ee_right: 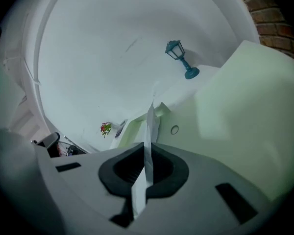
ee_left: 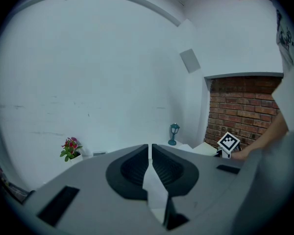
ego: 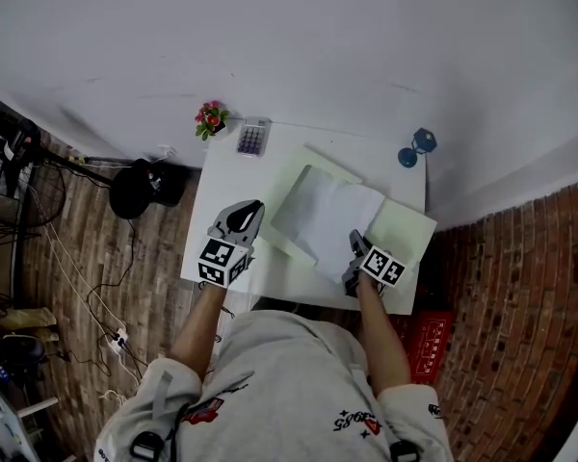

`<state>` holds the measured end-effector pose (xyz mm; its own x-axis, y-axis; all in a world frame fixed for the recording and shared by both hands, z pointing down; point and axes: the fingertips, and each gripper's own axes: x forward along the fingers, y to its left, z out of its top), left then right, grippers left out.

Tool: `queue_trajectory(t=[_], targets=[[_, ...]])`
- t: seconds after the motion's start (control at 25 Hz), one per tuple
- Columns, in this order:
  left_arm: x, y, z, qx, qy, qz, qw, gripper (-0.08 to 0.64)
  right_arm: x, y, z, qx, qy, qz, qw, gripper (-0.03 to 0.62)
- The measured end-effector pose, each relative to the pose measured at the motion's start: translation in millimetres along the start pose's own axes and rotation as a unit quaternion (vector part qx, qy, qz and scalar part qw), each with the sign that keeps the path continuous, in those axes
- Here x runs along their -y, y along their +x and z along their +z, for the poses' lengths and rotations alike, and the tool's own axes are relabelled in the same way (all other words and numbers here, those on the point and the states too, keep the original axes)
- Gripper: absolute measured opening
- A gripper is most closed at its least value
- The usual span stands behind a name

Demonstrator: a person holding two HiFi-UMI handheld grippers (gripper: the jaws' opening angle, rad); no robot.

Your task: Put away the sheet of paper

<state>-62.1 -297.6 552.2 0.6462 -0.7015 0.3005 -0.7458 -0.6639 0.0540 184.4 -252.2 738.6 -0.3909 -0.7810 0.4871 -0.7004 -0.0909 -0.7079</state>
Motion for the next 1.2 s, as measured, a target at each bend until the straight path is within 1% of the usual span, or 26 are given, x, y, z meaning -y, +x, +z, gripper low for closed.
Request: queue_trajectory(t=[0.2,0.4,0.48,0.56,0.68,0.72,0.84,0.92,1.0,1.04,1.08,1.12,1.2], targets=[[-5,-2,-3,-0.005,-0.006,0.006,1.0,0.037,-3,20,0,0.001,0.068,0.012,0.998,0.003],[-8,-1,-4,-0.005,-0.009,0.01,0.9999,0.037,7,31,-16,-0.012,0.141,-0.014,0.99,0.003],[-11,-1,-5,-0.005,-0.01,0.012,0.9999,0.037,11,35,-20,-0.014,0.16,-0.021,0.987,0.003],[-14,0,-6,-0.004,-0.01,0.013,0.9999,0.037,11,41,-22,-0.022,0.174,-0.017,0.984,0.003],[-17,1,-5,-0.004,-0.01,0.014,0.9998,0.037,5,49,-22,-0.038,0.172,0.005,0.984,0.014],[-18,2,-5,-0.003,-0.01,0.014,0.9999,0.037,3,49,-21,-0.041,0.164,0.01,0.985,0.049],[-19,4,-5,-0.004,-0.011,0.013,0.9998,0.037,4,43,-19,-0.056,0.125,0.006,0.991,0.115],[-21,5,-6,-0.005,-0.013,0.013,0.9998,0.037,9,33,-20,-0.071,0.092,-0.004,0.993,0.12],[-23,6,-7,-0.005,-0.013,0.013,0.9998,0.037,17,24,-23,-0.088,0.073,-0.014,0.993,0.12],[-24,6,-8,-0.005,-0.015,0.013,0.9998,0.037,20,21,-25,-0.096,0.073,-0.014,0.993,0.115],[-25,7,-9,-0.007,-0.016,0.012,0.9998,0.037,21,19,-27,-0.104,0.077,-0.008,0.991,0.092],[-25,7,-10,-0.008,-0.018,0.011,0.9998,0.037,21,18,-29,-0.112,0.085,0.0,0.99,0.043],[-24,8,-11,-0.011,-0.02,0.008,0.9997,0.037,21,20,-32,-0.119,0.098,0.011,0.988,0.018]])
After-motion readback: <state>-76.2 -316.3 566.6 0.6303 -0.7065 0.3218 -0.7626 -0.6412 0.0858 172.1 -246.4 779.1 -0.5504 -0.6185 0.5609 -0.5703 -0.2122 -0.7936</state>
